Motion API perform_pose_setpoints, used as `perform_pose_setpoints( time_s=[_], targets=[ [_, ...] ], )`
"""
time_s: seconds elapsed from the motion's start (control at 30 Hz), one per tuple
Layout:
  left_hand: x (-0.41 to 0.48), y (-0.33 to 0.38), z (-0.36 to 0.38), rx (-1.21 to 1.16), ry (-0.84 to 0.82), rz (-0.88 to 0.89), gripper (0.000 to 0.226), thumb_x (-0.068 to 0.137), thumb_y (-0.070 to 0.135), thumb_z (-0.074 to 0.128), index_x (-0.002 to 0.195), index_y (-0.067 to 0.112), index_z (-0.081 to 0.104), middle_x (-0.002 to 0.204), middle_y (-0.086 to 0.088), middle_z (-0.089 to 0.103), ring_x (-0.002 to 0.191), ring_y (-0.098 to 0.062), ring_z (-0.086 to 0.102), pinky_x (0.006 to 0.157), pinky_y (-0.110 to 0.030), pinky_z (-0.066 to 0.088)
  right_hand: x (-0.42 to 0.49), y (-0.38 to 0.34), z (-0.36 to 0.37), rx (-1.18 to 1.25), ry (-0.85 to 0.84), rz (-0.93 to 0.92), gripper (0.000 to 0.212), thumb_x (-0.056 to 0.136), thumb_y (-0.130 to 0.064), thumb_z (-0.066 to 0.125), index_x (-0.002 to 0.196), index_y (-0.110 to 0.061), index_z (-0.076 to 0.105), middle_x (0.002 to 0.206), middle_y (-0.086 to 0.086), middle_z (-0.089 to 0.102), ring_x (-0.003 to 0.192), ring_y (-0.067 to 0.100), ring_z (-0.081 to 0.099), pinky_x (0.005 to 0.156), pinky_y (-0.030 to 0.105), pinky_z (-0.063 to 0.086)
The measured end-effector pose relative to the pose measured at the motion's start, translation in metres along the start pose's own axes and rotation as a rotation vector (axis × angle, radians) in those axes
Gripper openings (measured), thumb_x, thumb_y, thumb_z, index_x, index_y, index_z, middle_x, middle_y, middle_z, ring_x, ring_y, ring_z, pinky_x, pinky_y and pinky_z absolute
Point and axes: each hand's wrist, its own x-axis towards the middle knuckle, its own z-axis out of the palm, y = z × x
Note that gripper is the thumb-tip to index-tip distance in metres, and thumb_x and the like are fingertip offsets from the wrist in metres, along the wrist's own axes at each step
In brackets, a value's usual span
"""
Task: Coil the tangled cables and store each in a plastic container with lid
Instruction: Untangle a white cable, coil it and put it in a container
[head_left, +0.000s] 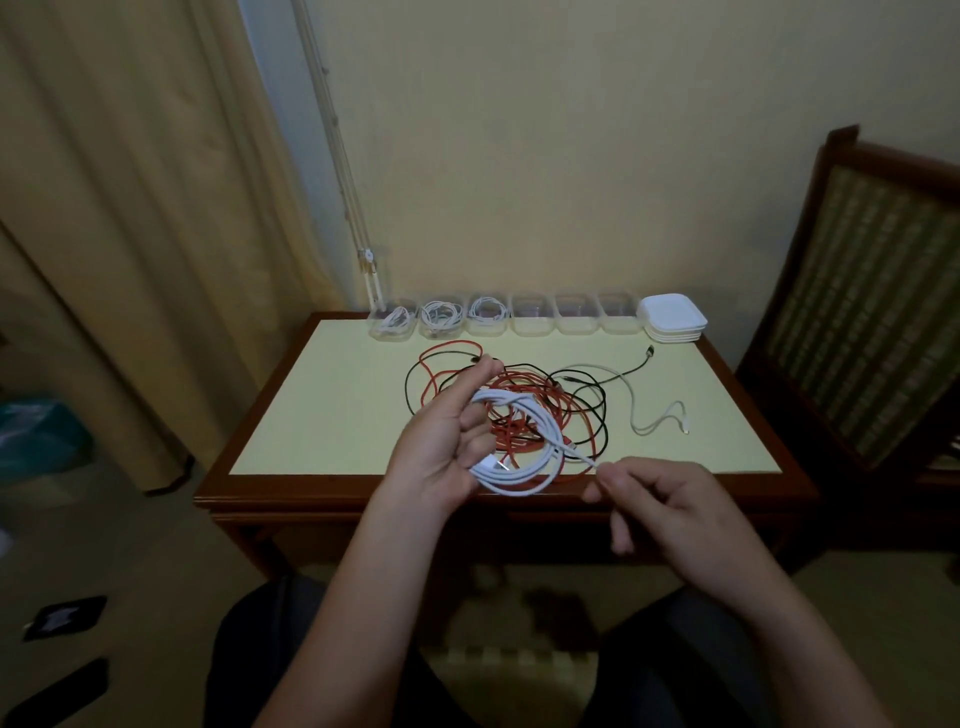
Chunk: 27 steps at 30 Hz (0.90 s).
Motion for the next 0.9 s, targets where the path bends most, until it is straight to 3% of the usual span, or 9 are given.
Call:
perform_pose_setpoints(
  time_s=[0.07, 0.17, 0.3, 0.43, 0.53, 0.6, 0.7, 0.9],
  targets=[
    [-0.003, -0.003, 0.004, -0.139, -0.061, -0.073, 0.014, 0.087, 0.023, 0.067, 0.093, 0.011, 0.068, 0.043, 0.008, 0.026, 0.028, -0.004, 0.018, 0.028, -0.015, 0.011, 0.002, 0.005, 0.009, 0.123, 0.041, 0.043, 0.027, 0.097, -0.036, 0.052, 0.096, -0.017, 0.070, 0.057, 0.009, 0.066, 0.058, 0.024, 0.057, 0.065, 0.019, 0.044],
    [-0.007, -0.009, 0.005, -0.295, -0.134, -0.146, 0.013, 0.083, 0.022, 0.067, 0.088, 0.010, 0.069, 0.042, 0.008, 0.029, 0.025, -0.005, 0.020, 0.028, -0.015, 0.011, 0.003, 0.008, 0.023, 0.262, 0.146, 0.072, 0.019, 0.097, -0.025, 0.057, 0.094, -0.006, 0.061, 0.072, 0.008, 0.073, 0.067, 0.012, 0.066, 0.067, 0.013, 0.048],
    [-0.009, -0.017, 0.009, -0.350, -0.124, -0.118, 0.012, 0.081, 0.019, 0.070, 0.088, 0.009, 0.071, 0.045, 0.008, 0.029, 0.026, -0.006, 0.020, 0.026, -0.016, 0.016, 0.007, 0.012, 0.033, 0.142, 0.348, 0.066, 0.008, 0.092, -0.016, 0.070, 0.088, -0.012, 0.075, 0.090, -0.005, 0.076, 0.087, -0.001, 0.067, 0.073, 0.005, 0.046],
    [-0.009, -0.028, 0.016, -0.209, 0.017, 0.046, 0.019, 0.079, 0.016, 0.077, 0.094, 0.008, 0.069, 0.047, 0.007, 0.026, 0.032, -0.005, 0.017, 0.029, -0.017, 0.017, 0.009, 0.008, 0.042, 0.144, 0.417, 0.085, 0.012, 0.092, -0.016, 0.071, 0.095, -0.024, 0.079, 0.088, -0.012, 0.078, 0.087, 0.000, 0.071, 0.076, 0.011, 0.052],
    [-0.012, -0.036, 0.017, -0.091, 0.113, 0.173, 0.024, 0.085, 0.017, 0.077, 0.103, 0.003, 0.071, 0.055, 0.000, 0.031, 0.037, -0.007, 0.019, 0.034, -0.018, 0.017, 0.012, -0.003, 0.050, 0.441, 0.350, 0.217, 0.019, 0.096, -0.009, 0.065, 0.109, -0.015, 0.077, 0.094, -0.003, 0.079, 0.090, 0.007, 0.075, 0.074, 0.015, 0.057],
    [-0.013, -0.039, 0.018, -0.035, 0.164, 0.249, 0.027, 0.087, 0.018, 0.076, 0.110, 0.005, 0.073, 0.058, -0.001, 0.032, 0.039, -0.008, 0.023, 0.036, -0.018, 0.020, 0.015, -0.010, 0.053, 0.693, 0.289, 0.312, 0.024, 0.100, -0.006, 0.055, 0.115, -0.005, 0.074, 0.104, 0.007, 0.078, 0.100, 0.018, 0.075, 0.087, 0.031, 0.059],
    [-0.016, -0.041, 0.019, 0.035, 0.206, 0.364, 0.017, 0.089, 0.019, 0.074, 0.103, 0.009, 0.077, 0.056, 0.001, 0.042, 0.043, -0.008, 0.031, 0.039, -0.018, 0.029, 0.017, -0.014, 0.052, 0.930, 0.257, 0.364, 0.024, 0.099, -0.008, 0.055, 0.114, 0.002, 0.071, 0.108, 0.018, 0.076, 0.104, 0.029, 0.073, 0.093, 0.042, 0.058],
    [-0.018, -0.053, 0.020, 0.319, 0.278, 0.543, 0.016, 0.092, 0.032, 0.070, 0.088, 0.020, 0.079, 0.063, 0.001, 0.065, 0.062, -0.010, 0.062, 0.067, -0.027, 0.054, 0.019, -0.006, 0.051, 0.996, 0.288, 0.378, 0.028, 0.088, -0.003, 0.068, 0.115, 0.005, 0.069, 0.110, 0.020, 0.075, 0.106, 0.029, 0.072, 0.097, 0.041, 0.054]
  ],
)
